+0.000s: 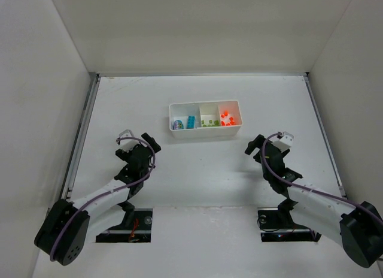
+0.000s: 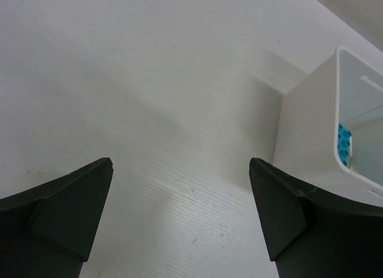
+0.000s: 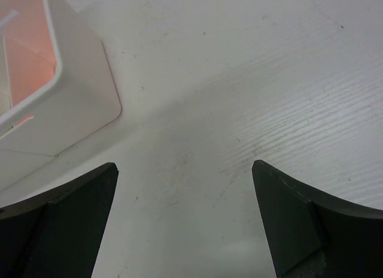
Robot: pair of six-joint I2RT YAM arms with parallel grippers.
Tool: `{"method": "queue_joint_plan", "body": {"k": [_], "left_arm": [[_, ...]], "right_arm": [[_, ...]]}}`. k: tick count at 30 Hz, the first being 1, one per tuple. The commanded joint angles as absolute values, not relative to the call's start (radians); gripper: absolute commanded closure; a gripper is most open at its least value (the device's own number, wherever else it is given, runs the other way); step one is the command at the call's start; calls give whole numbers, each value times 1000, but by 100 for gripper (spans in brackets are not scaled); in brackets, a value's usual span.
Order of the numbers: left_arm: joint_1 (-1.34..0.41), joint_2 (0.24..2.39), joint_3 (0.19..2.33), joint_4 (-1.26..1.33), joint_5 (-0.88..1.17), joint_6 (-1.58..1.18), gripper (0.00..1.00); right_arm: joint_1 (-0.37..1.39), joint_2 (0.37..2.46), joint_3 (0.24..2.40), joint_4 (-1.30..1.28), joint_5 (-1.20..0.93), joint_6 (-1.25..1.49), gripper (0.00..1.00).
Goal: Sort the legos into containers by color
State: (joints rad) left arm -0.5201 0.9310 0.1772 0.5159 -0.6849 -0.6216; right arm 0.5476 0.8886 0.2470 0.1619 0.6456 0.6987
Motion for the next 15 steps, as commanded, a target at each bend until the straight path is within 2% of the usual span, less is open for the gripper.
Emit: {"method": "queue_joint_plan", "body": {"k": [1, 6, 15], "left_arm": [[-528, 988, 227, 500, -715, -643, 0], [-561, 1048, 290, 434, -661, -689, 0], [-573, 1058, 282, 425, -652, -672, 0]], "right_arm": [[547, 916, 276, 222, 654, 729, 0], [564, 948, 293, 216, 657, 718, 0], [567, 919, 275, 222, 658, 726, 0]]}}
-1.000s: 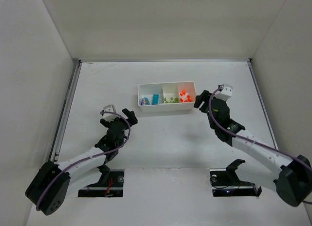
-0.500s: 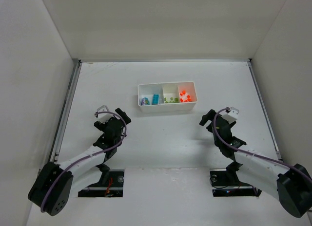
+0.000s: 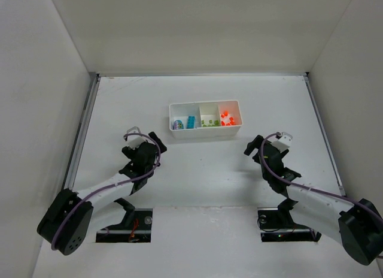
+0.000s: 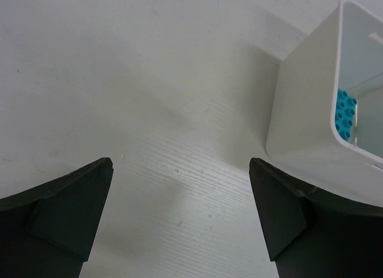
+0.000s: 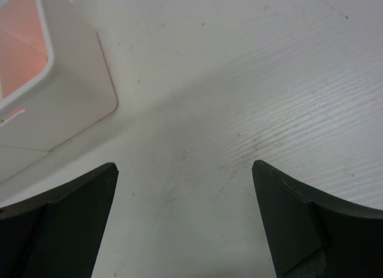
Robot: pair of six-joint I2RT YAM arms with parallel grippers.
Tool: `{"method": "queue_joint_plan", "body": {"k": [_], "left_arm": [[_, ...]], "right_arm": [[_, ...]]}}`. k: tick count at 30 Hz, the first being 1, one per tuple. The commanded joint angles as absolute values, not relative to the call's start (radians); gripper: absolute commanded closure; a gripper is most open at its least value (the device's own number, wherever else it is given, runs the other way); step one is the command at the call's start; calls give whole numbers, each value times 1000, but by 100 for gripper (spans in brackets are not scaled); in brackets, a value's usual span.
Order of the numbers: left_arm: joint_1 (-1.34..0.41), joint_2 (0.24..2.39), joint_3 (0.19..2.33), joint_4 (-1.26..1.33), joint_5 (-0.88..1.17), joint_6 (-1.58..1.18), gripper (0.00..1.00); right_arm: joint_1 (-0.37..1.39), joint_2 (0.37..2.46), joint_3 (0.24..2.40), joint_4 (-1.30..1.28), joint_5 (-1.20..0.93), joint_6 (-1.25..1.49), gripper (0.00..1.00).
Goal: Sort the legos into containers by color
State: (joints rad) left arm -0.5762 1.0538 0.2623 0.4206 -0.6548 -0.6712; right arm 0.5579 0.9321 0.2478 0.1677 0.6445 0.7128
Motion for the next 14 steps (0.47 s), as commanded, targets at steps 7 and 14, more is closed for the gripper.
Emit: {"method": "queue_joint_plan", "body": {"k": [7, 14], "left_arm": [[-573, 1091, 261, 462, -646, -663, 0], [-587, 1115, 273, 463, -655, -647, 0]], "right_arm": [[573, 948, 290, 221, 663, 718, 0], [588, 979, 308, 222, 673, 703, 0]]}}
